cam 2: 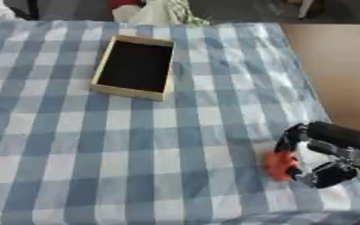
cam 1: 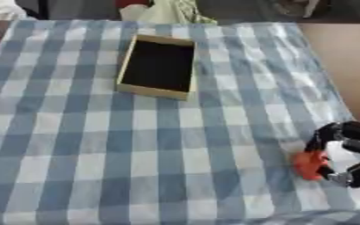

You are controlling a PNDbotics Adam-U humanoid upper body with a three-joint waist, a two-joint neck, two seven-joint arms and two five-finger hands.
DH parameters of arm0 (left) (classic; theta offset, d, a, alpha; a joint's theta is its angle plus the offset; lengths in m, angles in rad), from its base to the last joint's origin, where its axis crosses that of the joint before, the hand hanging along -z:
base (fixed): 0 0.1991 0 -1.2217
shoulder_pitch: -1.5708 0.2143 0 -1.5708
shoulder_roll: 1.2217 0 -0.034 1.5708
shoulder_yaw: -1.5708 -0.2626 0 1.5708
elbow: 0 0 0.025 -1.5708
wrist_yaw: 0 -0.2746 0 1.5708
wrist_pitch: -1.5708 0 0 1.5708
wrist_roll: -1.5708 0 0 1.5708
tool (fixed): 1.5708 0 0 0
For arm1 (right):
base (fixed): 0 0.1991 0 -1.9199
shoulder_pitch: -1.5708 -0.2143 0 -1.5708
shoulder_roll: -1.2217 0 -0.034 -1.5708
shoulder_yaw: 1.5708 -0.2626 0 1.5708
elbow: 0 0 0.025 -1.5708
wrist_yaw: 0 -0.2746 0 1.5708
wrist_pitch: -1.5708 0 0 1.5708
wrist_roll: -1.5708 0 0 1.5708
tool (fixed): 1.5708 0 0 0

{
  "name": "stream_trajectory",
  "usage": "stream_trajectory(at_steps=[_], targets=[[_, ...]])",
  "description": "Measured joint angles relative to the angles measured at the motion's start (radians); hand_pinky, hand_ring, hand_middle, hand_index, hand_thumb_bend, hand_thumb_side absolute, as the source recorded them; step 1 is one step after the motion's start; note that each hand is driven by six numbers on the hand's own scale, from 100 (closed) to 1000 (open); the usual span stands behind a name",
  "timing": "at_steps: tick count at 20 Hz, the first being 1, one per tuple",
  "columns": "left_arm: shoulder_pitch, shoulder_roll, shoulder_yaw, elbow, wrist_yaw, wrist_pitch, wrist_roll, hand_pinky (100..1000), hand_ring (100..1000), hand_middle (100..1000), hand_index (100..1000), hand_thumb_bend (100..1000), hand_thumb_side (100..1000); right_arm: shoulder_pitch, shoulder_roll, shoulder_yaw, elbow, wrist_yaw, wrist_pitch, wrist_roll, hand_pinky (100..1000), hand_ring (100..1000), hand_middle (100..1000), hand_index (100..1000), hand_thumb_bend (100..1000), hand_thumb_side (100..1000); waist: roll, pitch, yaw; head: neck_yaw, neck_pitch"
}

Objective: Pick up objects on the table and place them in the box.

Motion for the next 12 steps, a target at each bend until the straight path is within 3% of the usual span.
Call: stream_trajectory(at_steps=[12], targets=[[0.0,0.0,0.0,0.0,0.0,0.004,-0.004,749,756,715,823,561,669,0.0,0.007,0.0,0.0,-0.012,0.007,-0.03,677,552,377,593,100,100,0.0,0.0,0.001,0.002,0.0]])
